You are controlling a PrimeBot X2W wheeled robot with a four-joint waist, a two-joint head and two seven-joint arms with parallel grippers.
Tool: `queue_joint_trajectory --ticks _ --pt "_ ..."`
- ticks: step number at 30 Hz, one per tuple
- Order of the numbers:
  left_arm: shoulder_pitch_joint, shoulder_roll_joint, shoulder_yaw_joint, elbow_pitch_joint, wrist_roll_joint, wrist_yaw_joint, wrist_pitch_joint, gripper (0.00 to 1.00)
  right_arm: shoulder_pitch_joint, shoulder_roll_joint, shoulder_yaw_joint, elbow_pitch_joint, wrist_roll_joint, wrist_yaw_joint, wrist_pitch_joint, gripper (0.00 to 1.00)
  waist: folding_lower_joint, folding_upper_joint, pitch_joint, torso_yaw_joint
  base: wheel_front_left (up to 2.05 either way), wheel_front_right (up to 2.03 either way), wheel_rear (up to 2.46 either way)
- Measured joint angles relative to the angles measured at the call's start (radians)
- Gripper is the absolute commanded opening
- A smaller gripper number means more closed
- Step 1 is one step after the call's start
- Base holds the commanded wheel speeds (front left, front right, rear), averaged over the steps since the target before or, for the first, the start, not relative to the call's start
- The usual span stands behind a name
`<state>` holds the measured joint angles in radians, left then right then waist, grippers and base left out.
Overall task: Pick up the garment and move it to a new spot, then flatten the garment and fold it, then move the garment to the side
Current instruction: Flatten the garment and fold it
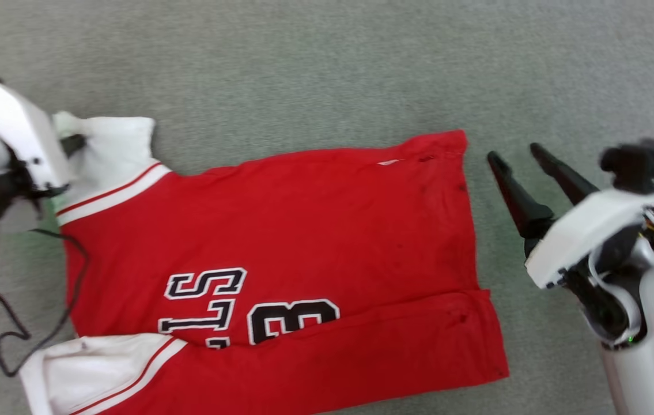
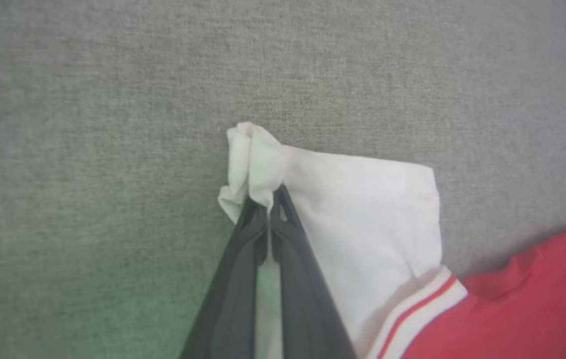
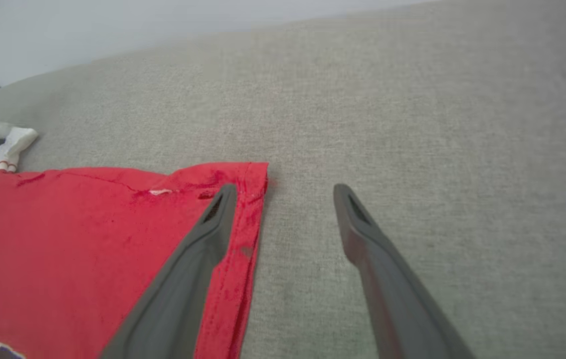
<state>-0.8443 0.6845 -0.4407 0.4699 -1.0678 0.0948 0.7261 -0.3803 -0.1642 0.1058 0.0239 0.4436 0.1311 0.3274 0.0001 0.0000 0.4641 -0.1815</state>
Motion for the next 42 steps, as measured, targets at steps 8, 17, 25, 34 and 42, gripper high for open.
queue_joint_trajectory --ticks 8,17,25,34,42 --pt "-0.032 -0.059 -0.010 -0.050 0.036 -0.033 -0.102 0.00 -0.175 -0.074 0.038 0.138 0.059 0.000 0.347 1.00 0.0000 0.0000 -0.013 0.094 0.00 0.00 0.00" --pt "-0.037 -0.096 -0.026 -0.105 0.054 -0.042 -0.159 0.00 -0.311 -0.093 0.055 0.317 0.063 0.000 0.541 0.69 -0.0002 0.0000 0.020 0.169 0.00 0.00 0.00" --pt "-0.012 -0.098 -0.022 -0.104 0.055 -0.051 -0.200 0.00 -0.329 -0.105 0.070 0.342 0.076 0.000 0.556 0.00 0.0000 0.0000 -0.009 0.186 0.00 0.00 0.00" --pt "0.110 -0.086 0.008 -0.124 0.059 -0.048 -0.315 0.00 -0.253 -0.123 0.030 0.278 0.074 0.000 0.445 0.00 -0.0001 0.0000 -0.129 0.192 0.00 0.00 0.00" --pt "0.390 -0.073 0.077 -0.228 -0.002 0.014 -0.436 0.00 -0.019 -0.107 -0.021 0.175 0.083 0.000 0.375 0.00 -0.0002 0.0000 -0.269 0.199 0.00 0.00 0.00"
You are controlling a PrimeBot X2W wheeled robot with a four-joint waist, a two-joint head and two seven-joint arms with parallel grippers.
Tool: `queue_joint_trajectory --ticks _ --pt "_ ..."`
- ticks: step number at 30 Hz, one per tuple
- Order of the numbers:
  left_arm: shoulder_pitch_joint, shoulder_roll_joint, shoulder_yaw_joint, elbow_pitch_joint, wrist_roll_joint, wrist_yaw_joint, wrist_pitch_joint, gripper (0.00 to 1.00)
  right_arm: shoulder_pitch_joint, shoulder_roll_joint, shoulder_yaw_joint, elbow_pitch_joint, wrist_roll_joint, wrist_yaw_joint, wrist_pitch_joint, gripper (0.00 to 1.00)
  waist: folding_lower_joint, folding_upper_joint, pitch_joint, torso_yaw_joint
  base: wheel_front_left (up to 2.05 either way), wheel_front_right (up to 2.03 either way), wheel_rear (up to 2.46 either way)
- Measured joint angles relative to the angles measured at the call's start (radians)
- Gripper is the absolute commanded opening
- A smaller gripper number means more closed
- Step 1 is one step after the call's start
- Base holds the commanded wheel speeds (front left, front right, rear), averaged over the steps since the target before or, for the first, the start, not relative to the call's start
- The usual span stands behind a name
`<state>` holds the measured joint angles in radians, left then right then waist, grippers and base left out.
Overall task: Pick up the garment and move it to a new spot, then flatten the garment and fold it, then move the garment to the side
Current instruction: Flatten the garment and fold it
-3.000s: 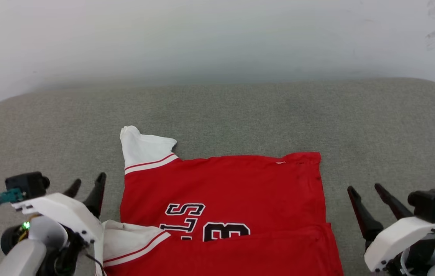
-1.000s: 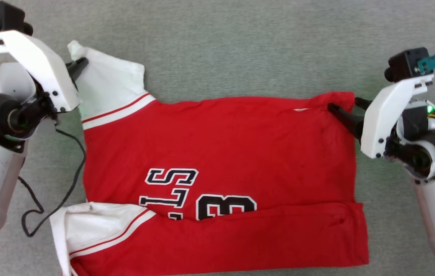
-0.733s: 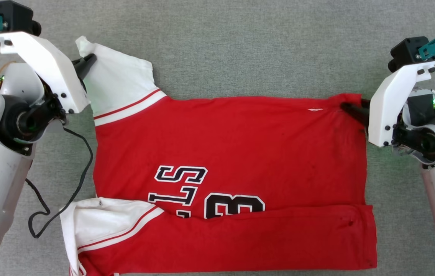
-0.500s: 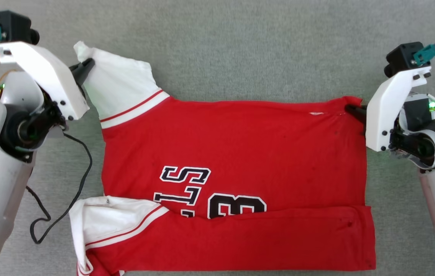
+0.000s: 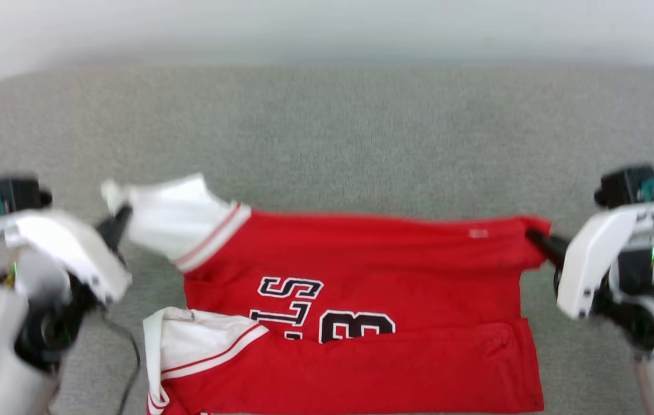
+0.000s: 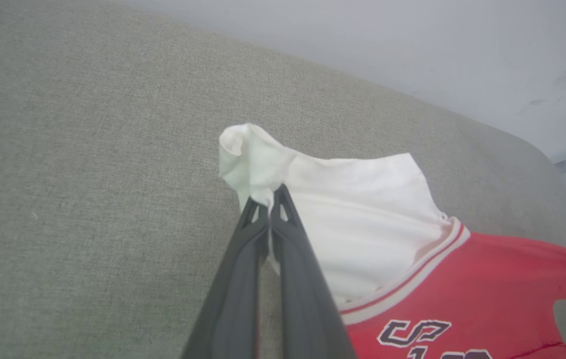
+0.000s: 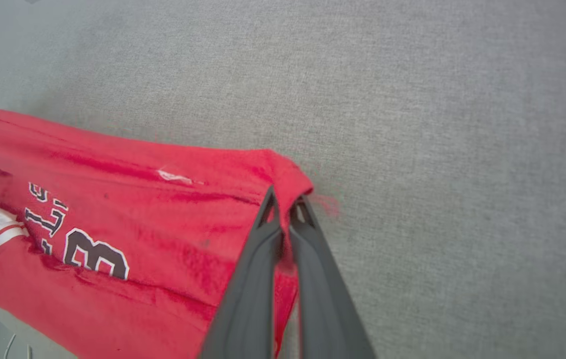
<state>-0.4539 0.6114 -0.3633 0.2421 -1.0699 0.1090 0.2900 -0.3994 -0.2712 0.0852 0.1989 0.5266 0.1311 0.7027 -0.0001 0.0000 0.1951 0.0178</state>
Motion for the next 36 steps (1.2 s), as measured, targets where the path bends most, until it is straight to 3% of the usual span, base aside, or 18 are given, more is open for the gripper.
queue_joint_trajectory --ticks 9,10,11,12,19,27,36 --pt "0.310 -0.050 0.031 -0.042 -0.093 0.050 -0.062 0.00 0.227 0.062 -0.046 -0.021 0.003 0.000 -0.081 0.00 -0.0001 0.0000 -0.056 0.005 0.00 0.00 0.00" --pt "0.326 -0.061 0.026 -0.036 -0.102 0.050 -0.062 0.10 0.245 0.064 -0.045 -0.013 0.001 0.000 -0.090 0.05 -0.0001 0.0000 -0.054 0.004 0.00 0.00 0.00" --pt "0.339 -0.072 0.018 -0.026 -0.104 0.049 -0.063 0.38 0.259 0.071 -0.048 -0.002 0.001 0.000 -0.099 0.37 -0.0001 0.0000 -0.053 0.004 0.00 0.00 0.00" --pt "0.348 -0.087 0.013 -0.018 -0.108 0.046 -0.065 0.99 0.274 0.077 -0.047 0.010 0.004 0.000 -0.105 1.00 -0.0001 0.0000 -0.052 0.004 0.00 0.00 0.00" --pt "0.355 -0.130 0.015 0.042 -0.072 0.027 -0.181 1.00 0.343 0.084 -0.021 0.025 0.011 0.000 -0.179 1.00 -0.0001 0.0000 -0.067 -0.001 0.00 0.00 0.00" --pt "0.350 -0.110 0.021 -0.031 0.074 0.061 -0.375 1.00 0.403 0.021 -0.007 -0.126 0.011 0.000 -0.201 1.00 -0.0001 0.0000 -0.122 -0.011 0.00 0.00 0.00" --pt "0.332 -0.108 -0.006 -0.167 0.259 0.136 -0.520 1.00 0.404 0.026 -0.162 -0.222 -0.012 0.000 -0.012 1.00 0.0000 0.0000 -0.159 0.001 0.00 0.00 0.00"
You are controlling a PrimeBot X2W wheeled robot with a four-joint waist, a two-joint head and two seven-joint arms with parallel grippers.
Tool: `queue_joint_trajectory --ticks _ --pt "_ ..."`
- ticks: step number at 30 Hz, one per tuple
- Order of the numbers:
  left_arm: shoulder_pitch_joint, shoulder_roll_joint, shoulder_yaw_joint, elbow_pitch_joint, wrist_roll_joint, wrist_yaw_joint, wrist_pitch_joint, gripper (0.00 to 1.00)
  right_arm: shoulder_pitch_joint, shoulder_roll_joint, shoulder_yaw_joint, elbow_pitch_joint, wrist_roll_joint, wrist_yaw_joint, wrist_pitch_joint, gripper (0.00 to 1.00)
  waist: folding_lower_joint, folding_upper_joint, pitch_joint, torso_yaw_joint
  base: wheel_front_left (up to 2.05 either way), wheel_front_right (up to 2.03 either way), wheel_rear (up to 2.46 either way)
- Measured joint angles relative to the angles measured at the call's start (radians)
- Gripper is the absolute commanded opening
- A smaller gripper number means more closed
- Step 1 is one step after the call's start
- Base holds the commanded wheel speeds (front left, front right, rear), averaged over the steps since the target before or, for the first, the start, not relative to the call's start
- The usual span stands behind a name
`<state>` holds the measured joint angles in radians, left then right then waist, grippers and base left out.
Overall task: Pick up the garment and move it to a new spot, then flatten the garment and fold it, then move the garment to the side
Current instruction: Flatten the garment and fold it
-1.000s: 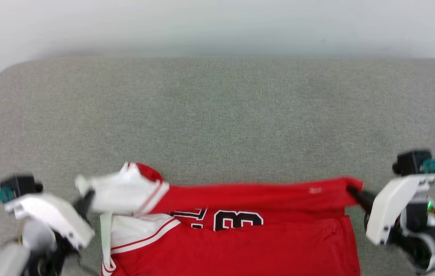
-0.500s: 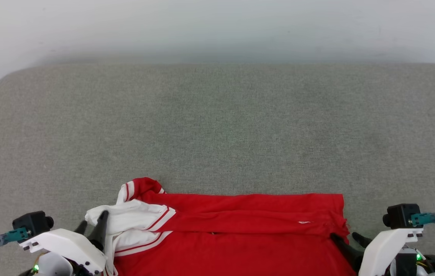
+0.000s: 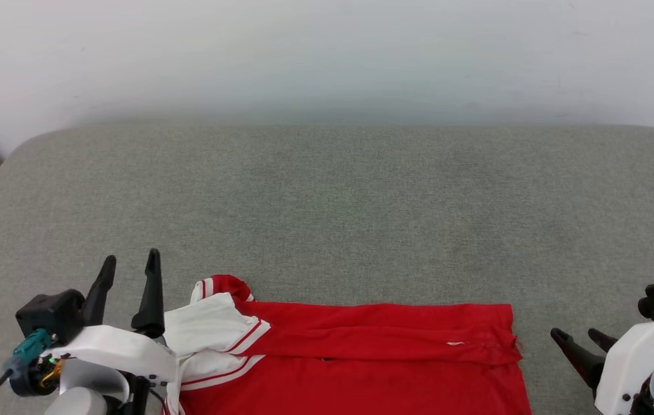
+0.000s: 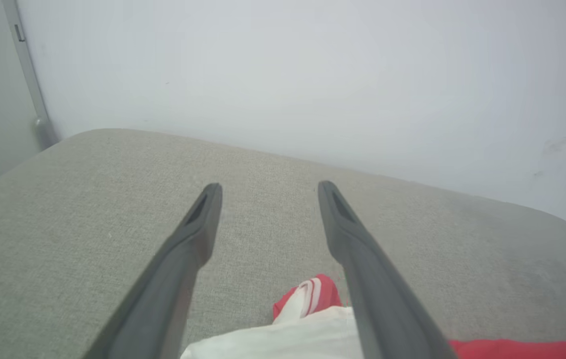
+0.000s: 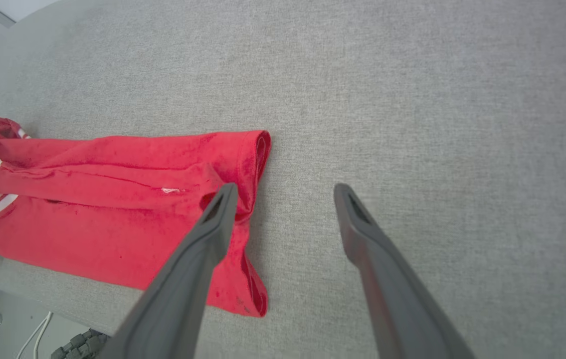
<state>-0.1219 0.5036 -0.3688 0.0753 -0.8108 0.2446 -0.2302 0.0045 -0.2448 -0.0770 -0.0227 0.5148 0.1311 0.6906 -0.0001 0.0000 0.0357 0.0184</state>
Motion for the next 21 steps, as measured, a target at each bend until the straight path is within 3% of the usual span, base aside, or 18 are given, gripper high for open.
queue_joint_trajectory --ticks 8,15,20,21 --pt "0.008 -0.028 -0.044 -0.092 0.121 0.037 -0.022 1.00 -0.009 0.051 -0.024 0.029 -0.049 0.000 0.133 1.00 0.0001 0.0000 0.023 0.048 0.00 0.00 0.00" --pt "0.000 -0.050 -0.076 -0.111 0.157 0.027 -0.028 1.00 -0.051 0.098 0.004 0.162 -0.028 0.000 0.127 1.00 0.0001 0.0000 0.073 0.095 0.00 0.00 0.00" --pt "-0.013 -0.057 -0.082 -0.102 0.165 0.017 -0.028 1.00 -0.089 0.098 0.015 0.267 0.002 0.000 0.110 1.00 0.0001 0.0000 0.095 0.118 0.00 0.00 0.00" --pt "-0.015 -0.058 -0.084 -0.098 0.165 0.013 -0.028 1.00 -0.094 0.098 0.016 0.283 0.010 0.000 0.107 0.84 0.0001 0.0000 0.095 0.120 0.00 0.00 0.00"
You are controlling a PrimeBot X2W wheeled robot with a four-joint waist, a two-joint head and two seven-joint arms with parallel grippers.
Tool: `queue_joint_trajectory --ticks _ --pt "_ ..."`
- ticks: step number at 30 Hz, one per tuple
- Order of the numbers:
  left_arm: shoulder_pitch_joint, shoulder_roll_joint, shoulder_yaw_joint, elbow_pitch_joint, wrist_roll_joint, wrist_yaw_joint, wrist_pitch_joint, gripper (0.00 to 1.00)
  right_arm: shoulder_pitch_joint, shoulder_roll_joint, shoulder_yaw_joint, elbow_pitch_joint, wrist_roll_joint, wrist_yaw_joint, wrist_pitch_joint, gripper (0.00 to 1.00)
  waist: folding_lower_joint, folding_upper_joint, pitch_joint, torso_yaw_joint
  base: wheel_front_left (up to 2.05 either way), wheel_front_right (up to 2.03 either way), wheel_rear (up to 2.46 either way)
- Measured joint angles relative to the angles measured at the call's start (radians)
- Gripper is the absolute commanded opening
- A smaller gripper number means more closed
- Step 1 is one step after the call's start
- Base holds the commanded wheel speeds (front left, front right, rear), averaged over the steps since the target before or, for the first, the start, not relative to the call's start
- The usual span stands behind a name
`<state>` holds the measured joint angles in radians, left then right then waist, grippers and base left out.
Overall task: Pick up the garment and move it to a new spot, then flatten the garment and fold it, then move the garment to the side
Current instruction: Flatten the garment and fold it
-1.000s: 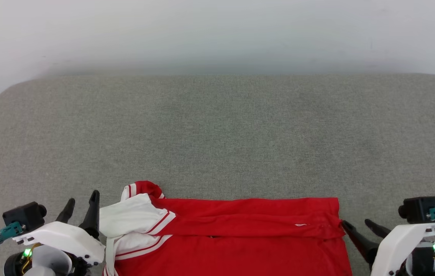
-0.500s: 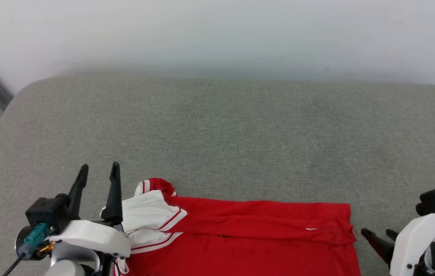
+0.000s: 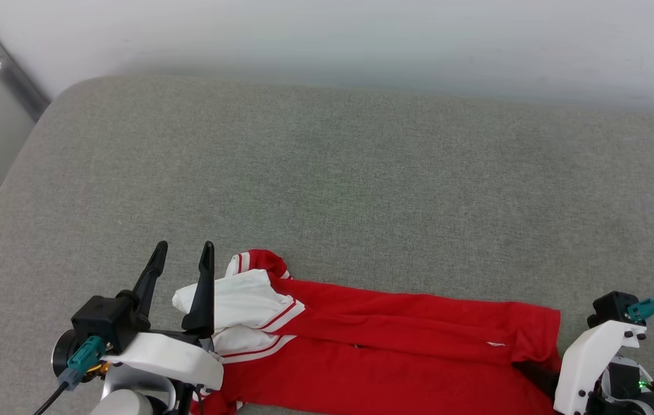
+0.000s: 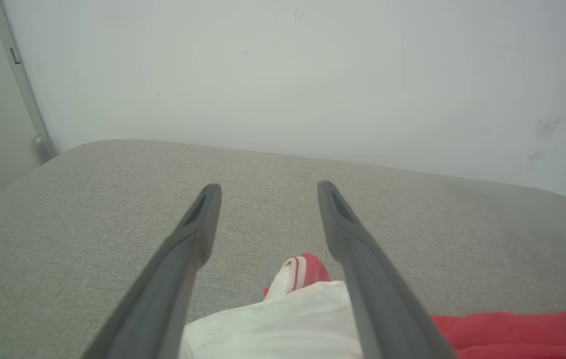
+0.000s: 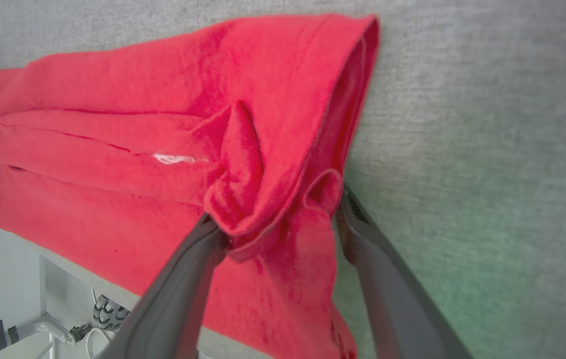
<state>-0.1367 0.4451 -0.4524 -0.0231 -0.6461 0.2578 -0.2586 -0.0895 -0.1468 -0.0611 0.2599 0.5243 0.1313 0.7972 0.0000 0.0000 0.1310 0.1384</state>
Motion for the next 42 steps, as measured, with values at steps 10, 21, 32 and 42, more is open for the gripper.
queue_joint_trajectory --ticks 10,21,32,42 --pt "0.006 0.011 -0.013 0.023 0.008 0.007 0.014 1.00 -0.015 -0.024 0.061 0.039 0.046 0.000 -0.045 0.00 0.0000 0.0000 -0.049 -0.027 0.00 0.00 0.00" --pt "0.049 0.020 -0.007 0.002 0.001 0.032 0.022 1.00 -0.003 -0.104 -0.113 0.030 0.026 0.000 -0.051 0.00 0.0000 0.0000 -0.099 -0.095 0.00 0.00 0.00" --pt "0.051 0.016 -0.012 -0.002 -0.004 0.033 0.021 1.00 -0.019 0.070 -0.350 -0.062 0.205 0.000 0.184 0.00 0.0001 0.0000 -0.090 -0.122 0.00 0.00 0.00" --pt "0.026 0.006 -0.030 0.003 -0.004 0.023 0.027 1.00 -0.054 0.095 -0.071 0.005 0.759 0.000 0.247 0.00 0.0000 0.0000 -0.082 -0.086 0.00 0.00 0.00"
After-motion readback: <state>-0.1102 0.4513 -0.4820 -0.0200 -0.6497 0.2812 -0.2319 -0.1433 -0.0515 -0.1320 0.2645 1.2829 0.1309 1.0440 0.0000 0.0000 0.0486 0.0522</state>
